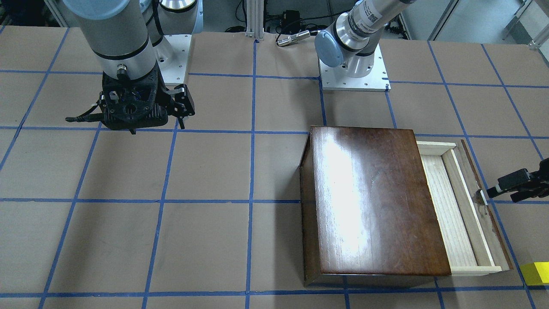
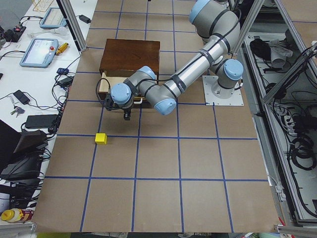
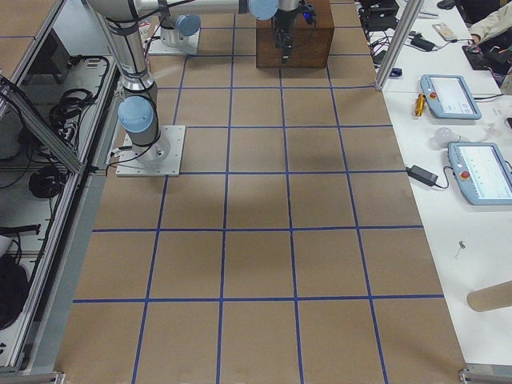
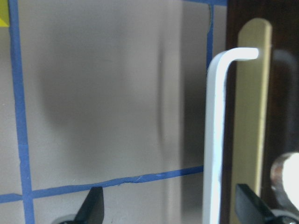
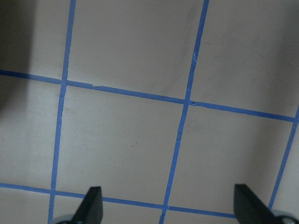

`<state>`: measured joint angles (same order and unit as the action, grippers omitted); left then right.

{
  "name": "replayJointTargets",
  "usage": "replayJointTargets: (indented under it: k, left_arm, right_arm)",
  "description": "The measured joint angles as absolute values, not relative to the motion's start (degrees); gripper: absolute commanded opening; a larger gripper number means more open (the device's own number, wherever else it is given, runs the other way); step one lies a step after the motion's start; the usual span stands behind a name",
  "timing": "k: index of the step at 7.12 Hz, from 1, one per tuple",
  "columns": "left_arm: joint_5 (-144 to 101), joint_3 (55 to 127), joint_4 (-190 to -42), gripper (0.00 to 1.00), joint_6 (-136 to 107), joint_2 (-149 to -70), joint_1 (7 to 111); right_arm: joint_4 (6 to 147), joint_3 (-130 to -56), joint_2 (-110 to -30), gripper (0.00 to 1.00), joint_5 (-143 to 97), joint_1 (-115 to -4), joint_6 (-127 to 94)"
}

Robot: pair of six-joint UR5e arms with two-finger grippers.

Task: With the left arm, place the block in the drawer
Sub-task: 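Release the handle and raise the left gripper above the drawer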

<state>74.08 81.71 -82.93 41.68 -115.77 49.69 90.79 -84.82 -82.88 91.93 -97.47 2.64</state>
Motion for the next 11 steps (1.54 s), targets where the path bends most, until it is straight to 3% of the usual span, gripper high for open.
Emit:
replayJointTargets:
  k: [7, 11]
  left_arm:
    - [82.5, 84.9, -95.6, 1.00, 40.3, -94.7, 50.9]
    - [86.0, 86.4, -95.3, 1.00, 24.4, -89.9, 65.4]
  right_arm:
    - [90.8, -84.8, -82.9, 1.00, 91.9, -97.5, 2.7]
    - [90.8, -84.8, -82.9, 1.00, 91.9, -97.5, 2.6]
